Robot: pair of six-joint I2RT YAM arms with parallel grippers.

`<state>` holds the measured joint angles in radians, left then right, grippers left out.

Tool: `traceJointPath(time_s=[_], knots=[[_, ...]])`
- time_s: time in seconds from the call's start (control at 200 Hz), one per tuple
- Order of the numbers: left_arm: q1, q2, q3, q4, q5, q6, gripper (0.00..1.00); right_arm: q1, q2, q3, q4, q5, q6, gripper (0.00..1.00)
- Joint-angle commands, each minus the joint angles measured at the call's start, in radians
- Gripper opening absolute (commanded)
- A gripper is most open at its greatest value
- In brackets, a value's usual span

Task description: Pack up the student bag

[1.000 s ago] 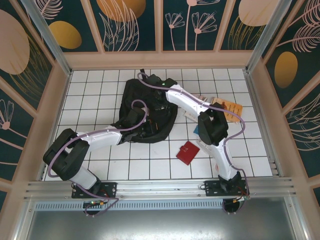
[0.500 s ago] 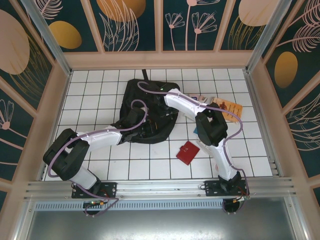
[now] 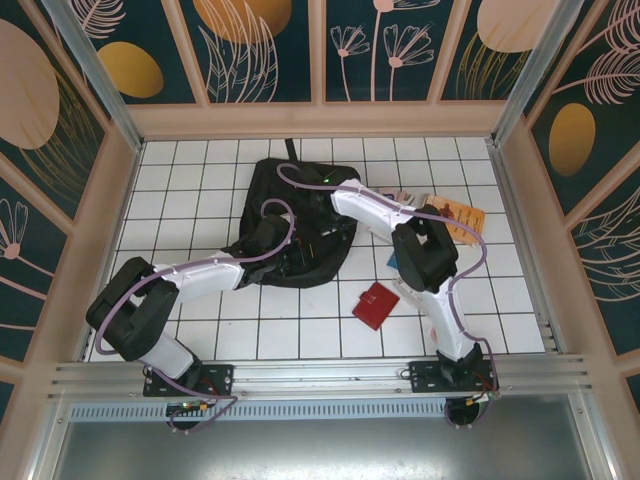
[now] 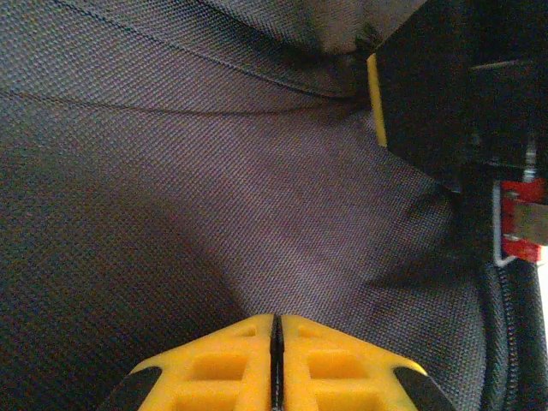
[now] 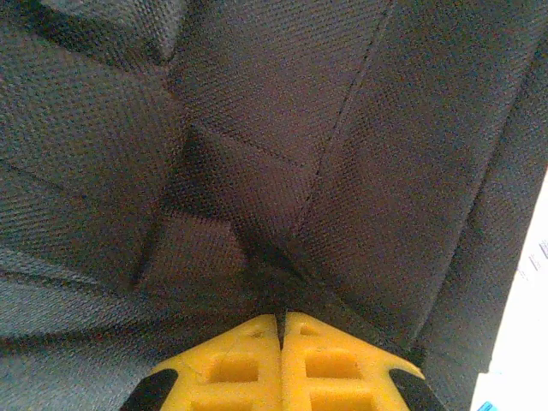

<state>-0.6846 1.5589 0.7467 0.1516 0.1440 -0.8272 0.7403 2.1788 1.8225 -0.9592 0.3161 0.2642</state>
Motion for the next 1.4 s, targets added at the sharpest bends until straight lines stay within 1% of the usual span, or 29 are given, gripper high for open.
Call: traceJointPath(time_s=[0.0,0.115,0.22,0.345,0.455,0.565,0.641,0.696,0.746,0.991,1.051,1.076,1.201,1.281,1.396], knots=[[0.003,-0.034,0.001,-0.024,-0.036,0.003,0.12,-0.011,-0.134,-0.042,0.071,0.008,0.012,0.0],[0.004,-0.048,0.016,-0.035,-0.053,-0.003,0.12,-0.032,-0.237,-0.132,0.149,-0.015,0.031,0.0],[0.005,-0.041,0.034,-0.006,-0.045,-0.028,0.13,-0.056,-0.319,-0.226,0.226,-0.045,0.042,0.0],[0.004,-0.006,0.076,0.077,-0.005,-0.073,0.22,-0.095,-0.379,-0.308,0.29,-0.117,0.057,0.0],[0.005,0.058,0.151,0.08,0.009,-0.093,0.25,-0.107,-0.401,-0.343,0.31,-0.13,0.058,0.0],[0.019,0.108,0.188,0.115,0.036,-0.146,0.27,-0.117,-0.418,-0.357,0.304,-0.134,0.063,0.0],[0.029,0.134,0.213,0.127,0.055,-0.172,0.33,-0.123,-0.435,-0.373,0.309,-0.137,0.071,0.0],[0.03,0.15,0.237,0.124,0.067,-0.175,0.36,-0.128,-0.454,-0.4,0.332,-0.157,0.082,0.0],[0.029,0.186,0.267,0.124,0.084,-0.177,0.36,-0.139,-0.471,-0.426,0.355,-0.191,0.097,0.0],[0.03,0.265,0.318,0.167,0.135,-0.22,0.37,-0.188,-0.581,-0.571,0.515,-0.337,0.188,0.0],[0.033,0.293,0.319,0.206,0.168,-0.247,0.36,-0.188,-0.603,-0.597,0.544,-0.372,0.204,0.0],[0.033,0.303,0.321,0.223,0.182,-0.259,0.36,-0.221,-0.61,-0.607,0.553,-0.39,0.209,0.0],[0.033,0.367,0.319,0.344,0.253,-0.337,0.34,-0.248,-0.627,-0.644,0.586,-0.466,0.232,0.0],[0.035,0.407,0.327,0.413,0.28,-0.387,0.35,-0.255,-0.634,-0.658,0.601,-0.491,0.237,0.0],[0.038,0.452,0.33,0.502,0.306,-0.445,0.35,-0.255,-0.632,-0.663,0.602,-0.495,0.235,0.0]])
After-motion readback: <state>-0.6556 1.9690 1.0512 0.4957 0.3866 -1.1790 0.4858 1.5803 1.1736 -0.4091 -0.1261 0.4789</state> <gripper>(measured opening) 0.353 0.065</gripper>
